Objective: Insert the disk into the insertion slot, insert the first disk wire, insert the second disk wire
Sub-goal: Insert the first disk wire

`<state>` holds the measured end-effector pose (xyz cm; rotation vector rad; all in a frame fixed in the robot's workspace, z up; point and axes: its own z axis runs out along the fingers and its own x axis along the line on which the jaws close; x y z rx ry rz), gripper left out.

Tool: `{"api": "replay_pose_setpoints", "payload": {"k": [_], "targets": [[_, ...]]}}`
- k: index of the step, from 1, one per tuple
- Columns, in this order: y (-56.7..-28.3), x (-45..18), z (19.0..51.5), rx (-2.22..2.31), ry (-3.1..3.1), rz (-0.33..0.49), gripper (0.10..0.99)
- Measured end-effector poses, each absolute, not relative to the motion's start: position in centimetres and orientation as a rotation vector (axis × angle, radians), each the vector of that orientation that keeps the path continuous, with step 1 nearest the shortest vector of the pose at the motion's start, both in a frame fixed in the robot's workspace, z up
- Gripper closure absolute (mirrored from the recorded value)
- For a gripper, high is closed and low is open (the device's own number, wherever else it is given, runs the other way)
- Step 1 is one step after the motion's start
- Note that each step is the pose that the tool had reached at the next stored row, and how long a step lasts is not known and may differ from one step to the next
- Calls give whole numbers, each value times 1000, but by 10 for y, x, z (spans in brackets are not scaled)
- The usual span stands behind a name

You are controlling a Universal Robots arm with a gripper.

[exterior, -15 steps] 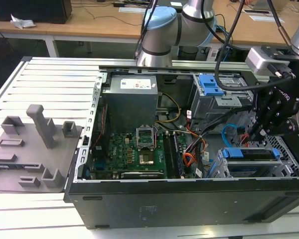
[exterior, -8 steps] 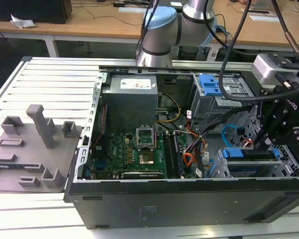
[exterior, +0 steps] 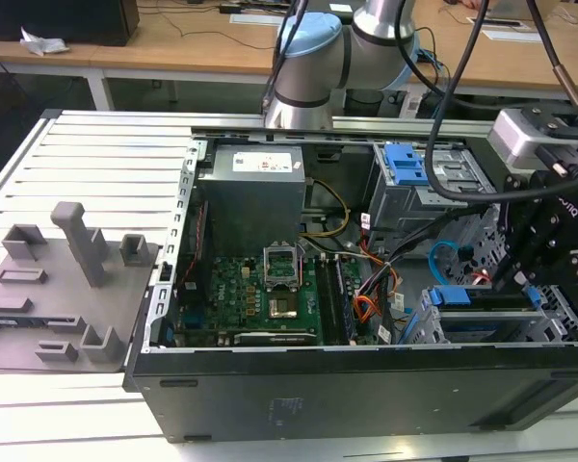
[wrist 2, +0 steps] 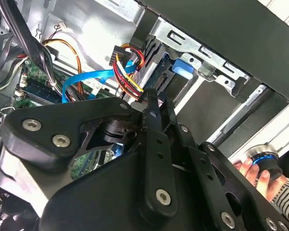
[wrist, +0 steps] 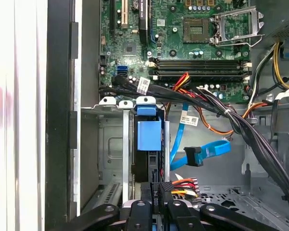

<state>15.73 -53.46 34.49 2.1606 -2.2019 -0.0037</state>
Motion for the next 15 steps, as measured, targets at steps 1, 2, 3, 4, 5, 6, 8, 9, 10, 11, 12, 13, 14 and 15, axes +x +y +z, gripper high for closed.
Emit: {"api": "replay_pose_setpoints", "payload": {"k": [1, 2, 3, 4, 5, 6, 8, 9, 10, 11, 12, 13, 14, 15], "targets": [[-535, 158, 343, 2161, -2203, -6, 898], [-534, 158, 342, 2162, -2203, -7, 898], [-534, 158, 342, 2163, -2204, -9, 898], [-534, 159, 341, 2166, -2207, -15, 898], [-534, 159, 341, 2167, -2208, -18, 898], [-533, 160, 341, 2168, -2209, -21, 898], [-533, 161, 341, 2169, -2210, -23, 898], [-533, 162, 340, 2169, -2210, -23, 898], [-533, 162, 339, 2170, -2210, -24, 898], [-533, 162, 339, 2170, -2211, -24, 898], [-533, 162, 339, 2170, -2211, -25, 898], [-533, 162, 338, 2171, -2211, -26, 898], [-533, 162, 338, 2171, -2211, -27, 898], [-534, 163, 337, 2171, -2211, -27, 898]]}}
